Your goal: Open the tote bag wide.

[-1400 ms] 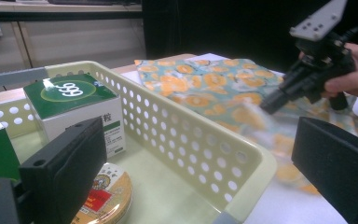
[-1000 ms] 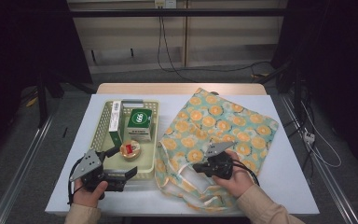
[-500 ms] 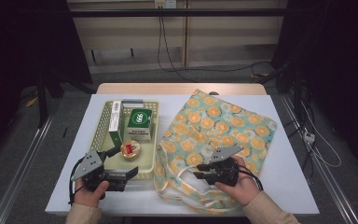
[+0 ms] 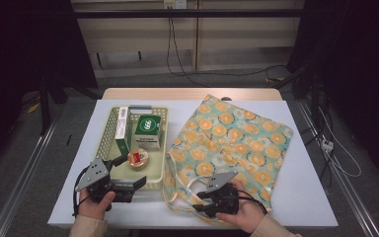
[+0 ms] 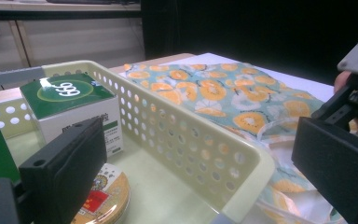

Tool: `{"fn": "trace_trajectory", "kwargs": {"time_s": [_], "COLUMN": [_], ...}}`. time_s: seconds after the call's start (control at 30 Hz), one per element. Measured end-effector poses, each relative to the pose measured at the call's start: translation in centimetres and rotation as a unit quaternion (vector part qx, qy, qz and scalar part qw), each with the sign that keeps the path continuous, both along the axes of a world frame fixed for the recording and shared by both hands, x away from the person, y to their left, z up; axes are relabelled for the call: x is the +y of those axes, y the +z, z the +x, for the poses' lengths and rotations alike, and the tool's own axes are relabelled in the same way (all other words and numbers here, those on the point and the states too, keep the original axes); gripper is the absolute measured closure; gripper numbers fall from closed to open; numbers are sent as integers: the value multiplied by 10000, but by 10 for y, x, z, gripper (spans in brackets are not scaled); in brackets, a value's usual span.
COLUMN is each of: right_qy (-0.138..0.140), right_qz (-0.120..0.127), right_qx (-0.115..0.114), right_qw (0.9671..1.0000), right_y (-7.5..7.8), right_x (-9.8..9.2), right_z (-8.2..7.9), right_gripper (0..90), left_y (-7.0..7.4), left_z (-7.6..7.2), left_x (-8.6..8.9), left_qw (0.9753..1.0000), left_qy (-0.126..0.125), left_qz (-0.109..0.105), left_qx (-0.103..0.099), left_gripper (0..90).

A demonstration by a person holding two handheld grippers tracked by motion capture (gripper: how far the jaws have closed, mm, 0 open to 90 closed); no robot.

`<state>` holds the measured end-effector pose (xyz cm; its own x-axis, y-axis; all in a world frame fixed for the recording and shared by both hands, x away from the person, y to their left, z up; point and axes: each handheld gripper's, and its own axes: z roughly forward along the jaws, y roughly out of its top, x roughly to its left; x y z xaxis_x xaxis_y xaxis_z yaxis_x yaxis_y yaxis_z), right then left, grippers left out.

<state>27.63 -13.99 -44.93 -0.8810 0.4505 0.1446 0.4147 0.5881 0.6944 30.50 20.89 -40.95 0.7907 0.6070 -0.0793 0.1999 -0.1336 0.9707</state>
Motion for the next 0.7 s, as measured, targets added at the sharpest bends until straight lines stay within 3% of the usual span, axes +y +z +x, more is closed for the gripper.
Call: {"fn": "trace_trajectory", "kwargs": {"time_s": [0.1,0.13,0.17,0.27,0.4,0.57,0.7], "right_qy": [11,64,173,223,118,-305,-648], "right_qz": [-90,-59,28,2,297,548,488], "right_qx": [-150,-106,30,25,9,-222,-275], "right_qw": [9998,9999,9998,9997,9995,9978,9963], "right_y": [1,1,0,3,22,55,62], "right_x": [-1,-1,-2,-2,-14,-41,-65], "right_z": [0,1,2,4,14,37,65], "right_gripper": [732,833,879,897,900,900,900], "left_y": [-1,0,0,0,0,-1,0], "left_z": [1,1,1,1,1,1,1], "left_x": [1,1,1,1,1,0,0], "left_qw": [10000,10000,10000,10000,10000,10000,10000], "left_qy": [12,9,0,-4,-6,-3,-12], "left_qz": [-24,-29,-23,-18,-30,-37,-25], "left_qx": [18,17,9,-3,4,19,-7], "left_gripper": [31,31,31,31,31,31,31]}}
